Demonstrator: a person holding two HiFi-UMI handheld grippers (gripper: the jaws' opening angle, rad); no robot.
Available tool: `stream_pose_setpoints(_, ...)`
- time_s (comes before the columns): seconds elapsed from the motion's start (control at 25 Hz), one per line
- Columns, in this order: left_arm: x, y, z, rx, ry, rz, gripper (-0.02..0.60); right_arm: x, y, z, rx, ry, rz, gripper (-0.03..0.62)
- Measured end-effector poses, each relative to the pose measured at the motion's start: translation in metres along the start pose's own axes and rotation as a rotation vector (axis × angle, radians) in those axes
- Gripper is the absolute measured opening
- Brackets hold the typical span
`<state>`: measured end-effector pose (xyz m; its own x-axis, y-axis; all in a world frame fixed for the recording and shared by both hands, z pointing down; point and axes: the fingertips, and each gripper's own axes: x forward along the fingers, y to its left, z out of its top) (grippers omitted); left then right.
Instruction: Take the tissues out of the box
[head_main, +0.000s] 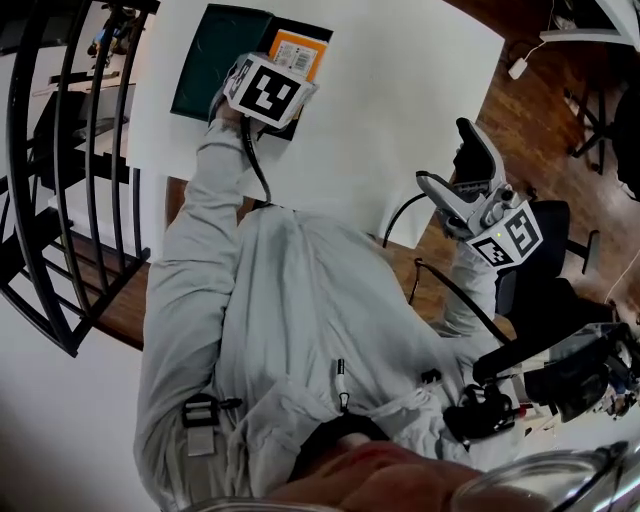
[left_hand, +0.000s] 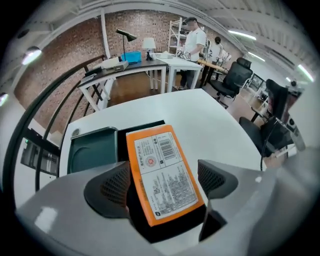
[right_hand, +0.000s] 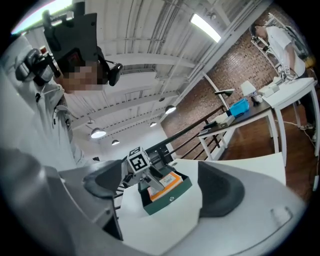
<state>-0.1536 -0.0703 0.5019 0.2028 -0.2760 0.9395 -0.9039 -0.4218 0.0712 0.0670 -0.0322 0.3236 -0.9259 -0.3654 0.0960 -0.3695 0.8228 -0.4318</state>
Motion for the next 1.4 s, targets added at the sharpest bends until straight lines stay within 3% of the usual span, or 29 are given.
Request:
stream_pose_setpoints(0.4,0.018,0.019,-0.009,-0.106,0.03,0.082,0.439,0.001,0.0,-0.016,0.031,0.007,0.017,0.472)
stream_pose_setpoints(0.56,0.019,0.017,-0.017,-0.157,0.037,0.033,0.422,-0.002,0.0,-0.018,0.03,0.013,0.015,0.472)
stream_pose_setpoints(0.68,0.015,0.019,-0.018,-0.162,0.017,0.017,0.368,-0.001,0.001,-0.019,0.027,0.016,0.01,0.472)
stream_pose_setpoints(1.0,0.01,0.022,-0.02,-0.159,-0.024,-0.027,0.31,0.015,0.01,-0.025,0.01,0.053,0.015,0.472)
stream_pose_setpoints(1.2,0.001,0.023,-0.019,-0.136,-0.04,-0.036,0.291,0.016,0.001,-0.033,-0.014,0.102,-0.01,0.472)
stream_pose_setpoints(1.4,-0.03,0.033,-0.013,-0.128,-0.119,-0.008,0.288,-0.008,-0.014,-0.03,-0.012,0.105,-0.069,0.473)
